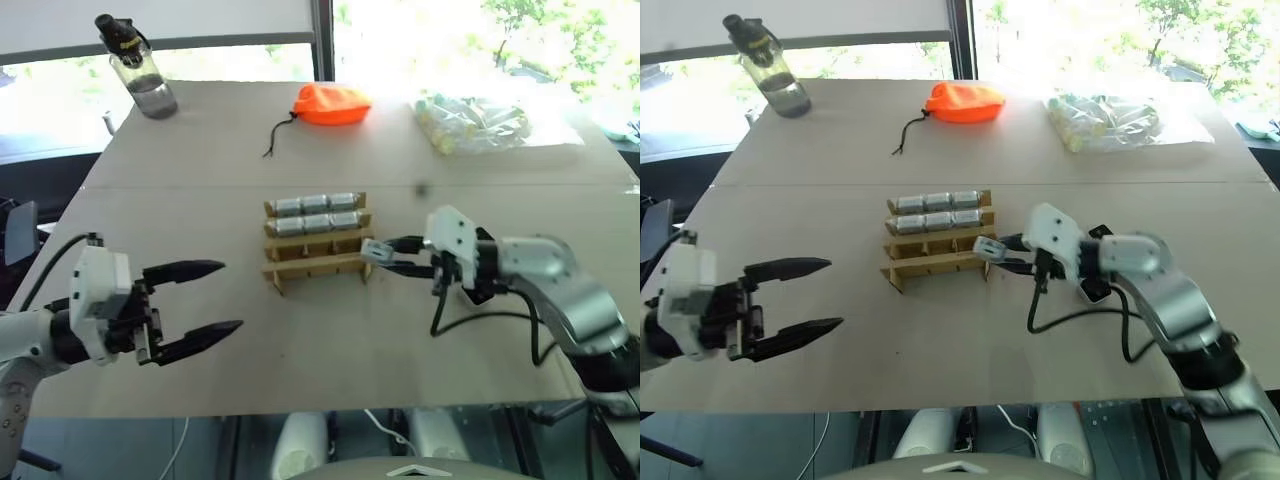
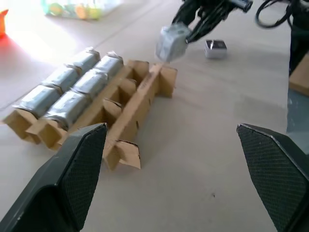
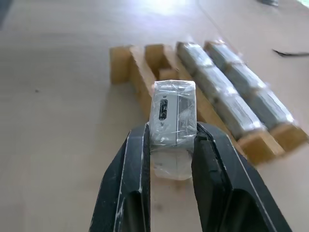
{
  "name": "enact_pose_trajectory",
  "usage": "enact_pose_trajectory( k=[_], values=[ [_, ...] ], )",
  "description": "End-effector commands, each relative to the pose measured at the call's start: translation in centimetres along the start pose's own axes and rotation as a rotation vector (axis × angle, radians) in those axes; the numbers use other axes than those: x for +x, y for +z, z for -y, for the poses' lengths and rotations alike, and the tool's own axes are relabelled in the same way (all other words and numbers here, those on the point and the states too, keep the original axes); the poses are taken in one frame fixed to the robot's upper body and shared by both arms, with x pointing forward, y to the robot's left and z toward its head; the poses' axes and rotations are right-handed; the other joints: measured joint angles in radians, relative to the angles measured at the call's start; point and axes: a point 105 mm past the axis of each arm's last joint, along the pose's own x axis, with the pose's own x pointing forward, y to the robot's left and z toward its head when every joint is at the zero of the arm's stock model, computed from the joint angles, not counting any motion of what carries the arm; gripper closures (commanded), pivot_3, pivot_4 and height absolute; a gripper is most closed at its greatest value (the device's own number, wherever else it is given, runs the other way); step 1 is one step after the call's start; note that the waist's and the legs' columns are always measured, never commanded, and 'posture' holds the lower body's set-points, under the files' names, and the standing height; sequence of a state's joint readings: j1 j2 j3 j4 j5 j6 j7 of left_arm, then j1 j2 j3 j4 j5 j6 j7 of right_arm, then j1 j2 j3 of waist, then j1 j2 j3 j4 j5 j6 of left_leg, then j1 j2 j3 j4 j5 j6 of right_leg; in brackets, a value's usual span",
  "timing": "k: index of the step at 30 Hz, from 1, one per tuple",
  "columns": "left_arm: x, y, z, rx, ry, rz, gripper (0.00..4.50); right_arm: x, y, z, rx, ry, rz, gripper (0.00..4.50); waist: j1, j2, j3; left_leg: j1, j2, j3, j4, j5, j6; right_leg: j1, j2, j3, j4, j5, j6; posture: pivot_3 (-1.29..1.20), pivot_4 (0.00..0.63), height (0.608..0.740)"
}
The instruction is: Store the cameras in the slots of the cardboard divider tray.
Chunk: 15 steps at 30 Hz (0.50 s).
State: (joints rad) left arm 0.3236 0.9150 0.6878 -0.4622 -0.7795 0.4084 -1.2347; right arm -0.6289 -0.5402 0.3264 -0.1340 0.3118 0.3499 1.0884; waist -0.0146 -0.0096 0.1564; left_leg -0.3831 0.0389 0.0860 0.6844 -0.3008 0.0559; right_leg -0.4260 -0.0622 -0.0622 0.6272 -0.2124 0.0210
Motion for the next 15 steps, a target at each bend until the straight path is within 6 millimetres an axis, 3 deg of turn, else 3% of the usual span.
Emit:
enact_pose_trajectory(
  k=[1,8,15],
  values=[
    [-1.5,0.8,-0.5,0.024,0.067,0.003,0.00,2.4,0.9,1.4,-0.083,0.125,0.036,3.87,-0.003,0.000,0.000,0.000,0.000,0.001,0.000,0.000,0.000,-0.001,0.000,0.001,0.000,0.000,0.000,0.00,0.150,0.740],
    [-3.3,0.1,0.7,-0.022,0.149,-0.003,0.00,6.4,2.4,3.8,-0.142,0.210,0.083,3.87,-0.003,0.000,0.000,-0.007,-0.001,0.002,0.000,0.000,-0.001,-0.006,-0.002,0.000,-0.001,0.002,0.004,0.00,0.150,0.740],
    [-4.3,-1.0,1.9,-0.064,0.231,-0.007,0.00,8.6,3.4,4.0,-0.174,0.279,0.114,3.87,-0.006,0.000,0.000,-0.007,0.000,-0.002,0.000,0.000,-0.003,-0.006,-0.002,-0.003,0.001,0.002,0.003,0.00,0.150,0.740]
  ],
)
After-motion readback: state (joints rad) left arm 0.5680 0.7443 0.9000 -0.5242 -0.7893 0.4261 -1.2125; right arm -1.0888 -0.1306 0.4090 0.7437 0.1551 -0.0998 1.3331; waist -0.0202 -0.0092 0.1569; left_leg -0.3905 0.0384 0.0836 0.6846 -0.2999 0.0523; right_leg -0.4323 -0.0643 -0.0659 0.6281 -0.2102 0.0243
